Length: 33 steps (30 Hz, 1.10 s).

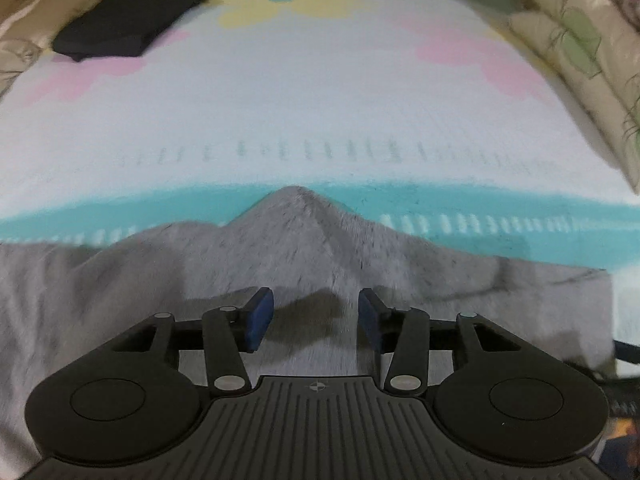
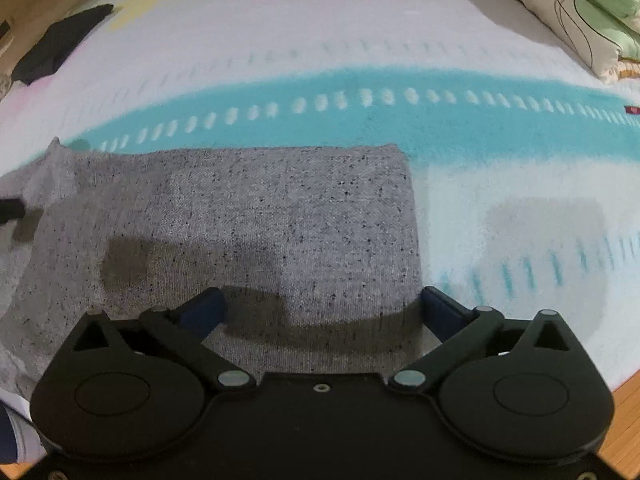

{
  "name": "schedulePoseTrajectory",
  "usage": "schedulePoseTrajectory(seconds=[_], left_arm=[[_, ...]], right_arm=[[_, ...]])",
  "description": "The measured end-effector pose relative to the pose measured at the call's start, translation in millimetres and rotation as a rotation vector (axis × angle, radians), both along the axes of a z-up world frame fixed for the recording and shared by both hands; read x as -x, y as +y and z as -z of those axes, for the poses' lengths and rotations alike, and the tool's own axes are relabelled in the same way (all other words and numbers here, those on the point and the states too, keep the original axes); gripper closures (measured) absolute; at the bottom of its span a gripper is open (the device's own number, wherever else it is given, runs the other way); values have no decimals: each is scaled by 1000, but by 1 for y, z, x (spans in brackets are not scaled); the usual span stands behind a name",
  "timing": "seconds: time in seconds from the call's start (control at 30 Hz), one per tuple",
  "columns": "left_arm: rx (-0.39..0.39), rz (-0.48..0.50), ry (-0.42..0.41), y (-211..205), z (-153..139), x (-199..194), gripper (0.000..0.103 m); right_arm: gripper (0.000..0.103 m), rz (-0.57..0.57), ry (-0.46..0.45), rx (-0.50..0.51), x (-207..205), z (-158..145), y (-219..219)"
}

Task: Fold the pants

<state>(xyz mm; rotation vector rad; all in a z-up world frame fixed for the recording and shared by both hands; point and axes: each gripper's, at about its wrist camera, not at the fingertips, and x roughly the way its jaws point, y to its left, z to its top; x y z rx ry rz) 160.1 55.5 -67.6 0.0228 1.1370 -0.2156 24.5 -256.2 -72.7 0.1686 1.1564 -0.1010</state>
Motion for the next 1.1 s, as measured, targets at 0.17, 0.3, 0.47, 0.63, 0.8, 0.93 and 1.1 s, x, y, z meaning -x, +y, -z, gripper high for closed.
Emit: schedulePoseTrajectory(seconds=[0.17, 0.3, 0.47, 0.63, 0.8, 0.93, 1.1], left_arm=[[-73, -1, -19, -20, 17, -40, 57], [-139, 32, -40, -38, 16, -55, 57], [-159, 38, -110, -33, -12, -48, 58], [-97, -28, -177, 3, -49, -13, 57], [-40, -176, -204, 52, -64, 32, 51], [11, -286, -213, 94, -66, 61, 48], [36, -442, -224, 135, -67, 93, 39]], right_arm=[[0, 8, -6, 10, 3, 1, 6], [0, 9, 5, 3, 3, 0, 7], [1, 22, 23, 0, -1, 0, 8], [5, 53, -53, 46, 2, -16, 11], [5, -30, -172, 87, 12, -35, 36], [4, -134, -157, 41, 13, -26, 67], [1, -200, -160, 115, 16, -3, 98]])
